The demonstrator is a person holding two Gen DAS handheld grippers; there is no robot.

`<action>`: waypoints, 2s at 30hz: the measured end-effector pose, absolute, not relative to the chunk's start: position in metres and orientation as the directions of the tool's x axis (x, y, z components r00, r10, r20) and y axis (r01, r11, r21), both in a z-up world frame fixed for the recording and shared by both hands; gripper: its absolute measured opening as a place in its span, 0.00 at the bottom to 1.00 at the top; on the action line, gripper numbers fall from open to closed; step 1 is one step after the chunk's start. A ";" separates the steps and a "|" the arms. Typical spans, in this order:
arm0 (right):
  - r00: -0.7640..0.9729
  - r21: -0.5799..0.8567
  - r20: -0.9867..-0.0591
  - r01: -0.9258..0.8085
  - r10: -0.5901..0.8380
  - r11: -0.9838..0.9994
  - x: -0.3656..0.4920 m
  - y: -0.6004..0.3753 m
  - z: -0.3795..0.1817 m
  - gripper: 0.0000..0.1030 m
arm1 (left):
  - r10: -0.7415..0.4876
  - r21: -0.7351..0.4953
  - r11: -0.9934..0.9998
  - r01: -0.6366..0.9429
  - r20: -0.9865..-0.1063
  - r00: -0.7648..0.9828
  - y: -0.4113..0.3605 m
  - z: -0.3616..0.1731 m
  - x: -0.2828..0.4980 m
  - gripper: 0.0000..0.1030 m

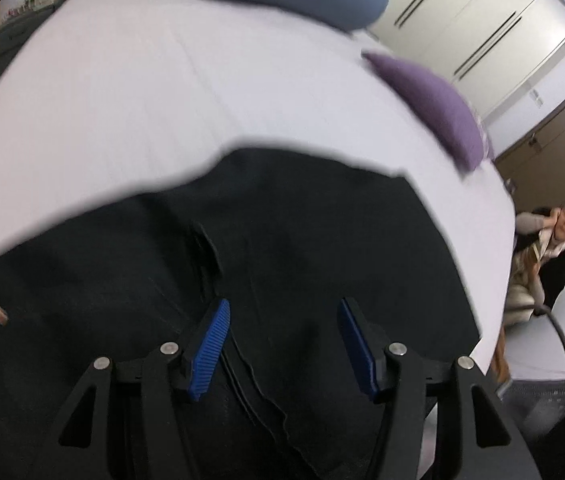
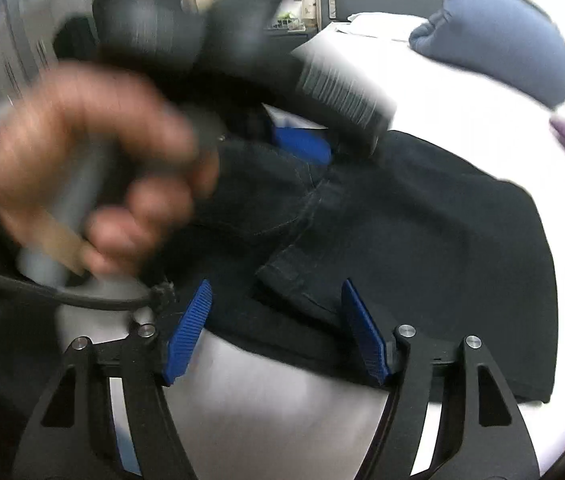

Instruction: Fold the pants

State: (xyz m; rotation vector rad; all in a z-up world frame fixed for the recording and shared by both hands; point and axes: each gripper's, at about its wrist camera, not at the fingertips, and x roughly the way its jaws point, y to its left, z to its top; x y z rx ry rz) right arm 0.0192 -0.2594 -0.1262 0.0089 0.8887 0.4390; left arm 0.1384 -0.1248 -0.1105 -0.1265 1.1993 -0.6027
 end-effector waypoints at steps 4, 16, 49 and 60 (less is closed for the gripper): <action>0.492 0.434 -0.716 -0.243 0.495 0.868 0.066 -0.360 -0.116 0.59 | -0.456 -0.324 0.851 0.413 -0.846 0.276 -0.129 -0.116 0.116 0.57; 0.322 0.783 -0.577 -0.041 0.750 0.620 0.224 -0.465 -0.221 0.51 | -0.392 -0.259 0.882 0.394 -0.867 0.307 -0.133 -0.122 0.105 0.58; 0.442 0.875 -0.377 -0.117 0.814 0.469 0.125 -0.329 -0.162 0.61 | -0.464 -0.730 0.604 -0.320 -0.649 0.603 0.170 -0.112 -0.022 0.87; 0.371 0.889 -0.356 -0.149 0.858 0.434 0.136 -0.285 -0.136 0.61 | -0.527 -0.814 0.455 -0.360 -0.573 0.628 0.174 -0.143 -0.004 0.59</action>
